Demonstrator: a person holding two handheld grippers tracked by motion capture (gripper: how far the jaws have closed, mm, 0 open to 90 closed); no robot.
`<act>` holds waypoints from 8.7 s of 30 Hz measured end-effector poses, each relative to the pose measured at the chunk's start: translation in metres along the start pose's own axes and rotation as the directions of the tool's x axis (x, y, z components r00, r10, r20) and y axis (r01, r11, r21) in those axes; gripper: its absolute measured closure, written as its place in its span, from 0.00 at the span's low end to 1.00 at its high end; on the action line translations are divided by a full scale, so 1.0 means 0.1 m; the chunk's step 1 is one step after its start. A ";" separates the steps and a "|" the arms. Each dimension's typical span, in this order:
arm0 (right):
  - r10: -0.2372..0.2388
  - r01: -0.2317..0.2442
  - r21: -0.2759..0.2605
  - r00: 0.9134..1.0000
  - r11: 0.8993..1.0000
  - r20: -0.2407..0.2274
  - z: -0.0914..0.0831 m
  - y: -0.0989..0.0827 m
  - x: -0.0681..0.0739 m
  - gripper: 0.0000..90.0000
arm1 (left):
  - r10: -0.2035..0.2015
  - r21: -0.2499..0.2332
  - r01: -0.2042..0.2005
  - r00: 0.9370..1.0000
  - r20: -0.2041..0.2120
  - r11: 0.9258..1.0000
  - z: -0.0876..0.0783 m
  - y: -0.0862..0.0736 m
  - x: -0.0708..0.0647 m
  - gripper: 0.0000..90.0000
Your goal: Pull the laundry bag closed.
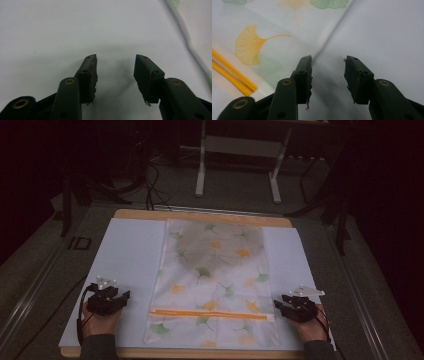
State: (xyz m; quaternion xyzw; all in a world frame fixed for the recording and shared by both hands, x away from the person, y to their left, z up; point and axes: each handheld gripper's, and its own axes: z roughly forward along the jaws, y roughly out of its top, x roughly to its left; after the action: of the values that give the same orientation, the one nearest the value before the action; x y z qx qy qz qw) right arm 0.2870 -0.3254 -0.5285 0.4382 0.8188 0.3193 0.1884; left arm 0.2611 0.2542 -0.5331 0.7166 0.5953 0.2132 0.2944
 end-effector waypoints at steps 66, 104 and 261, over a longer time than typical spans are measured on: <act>-0.341 0.359 0.011 0.895 0.933 -0.286 0.36 0.81 1.12 0.64 | 0.121 -0.025 -0.118 0.968 0.219 0.993 -0.21 -0.06 -0.11 0.66; -0.463 0.495 -0.017 0.799 0.869 -0.383 0.57 1.07 1.62 0.66 | 0.144 -0.031 -0.140 0.965 0.219 0.990 -0.22 -0.04 -0.10 0.64; -0.546 0.586 -0.120 0.635 0.801 -0.547 1.23 1.56 2.95 0.93 | 0.151 0.007 -0.163 0.929 0.339 0.987 -0.34 -0.15 -0.33 0.60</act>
State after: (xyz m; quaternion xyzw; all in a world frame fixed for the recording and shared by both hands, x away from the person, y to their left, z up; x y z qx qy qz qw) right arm 0.2922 0.0299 -0.5191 0.0532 0.9428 0.3286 0.0170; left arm 0.2207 0.2295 -0.5168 0.7928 0.4805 0.1000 0.3613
